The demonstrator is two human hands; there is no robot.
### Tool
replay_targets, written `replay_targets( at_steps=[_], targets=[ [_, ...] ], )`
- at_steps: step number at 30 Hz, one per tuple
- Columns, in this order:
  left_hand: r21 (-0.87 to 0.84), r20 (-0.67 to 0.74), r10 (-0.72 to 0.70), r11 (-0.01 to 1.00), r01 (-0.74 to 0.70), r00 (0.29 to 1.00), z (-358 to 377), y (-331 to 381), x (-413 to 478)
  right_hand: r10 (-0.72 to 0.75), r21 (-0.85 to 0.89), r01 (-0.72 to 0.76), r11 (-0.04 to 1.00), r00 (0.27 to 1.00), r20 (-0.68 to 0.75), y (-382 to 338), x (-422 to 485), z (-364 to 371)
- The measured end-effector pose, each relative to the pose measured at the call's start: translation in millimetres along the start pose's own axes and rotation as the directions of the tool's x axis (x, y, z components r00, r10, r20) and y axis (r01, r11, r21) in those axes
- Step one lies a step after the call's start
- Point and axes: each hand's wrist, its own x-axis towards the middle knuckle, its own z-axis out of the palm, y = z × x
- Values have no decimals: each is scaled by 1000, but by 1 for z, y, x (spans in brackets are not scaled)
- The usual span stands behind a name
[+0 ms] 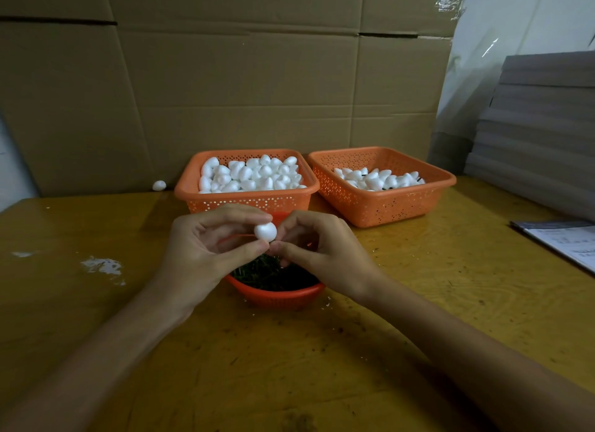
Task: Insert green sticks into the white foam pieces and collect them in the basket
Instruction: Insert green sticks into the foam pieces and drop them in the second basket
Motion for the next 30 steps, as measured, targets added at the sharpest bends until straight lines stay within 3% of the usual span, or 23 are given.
replay_targets(
  at_steps=[7,21,30],
  targets=[
    [17,50,73,997,-74,996,-2,-1,0,-20,113,28,993,998,-67,6,2,-1],
    [22,-53,-27,999,28,998,-8,-4,2,-5,159,20,987,996,-90,7,2,0],
    [101,-37,10,995,-7,999,-1,-6,0,-2,179,20,984,995,-96,10,1,4]
  ],
)
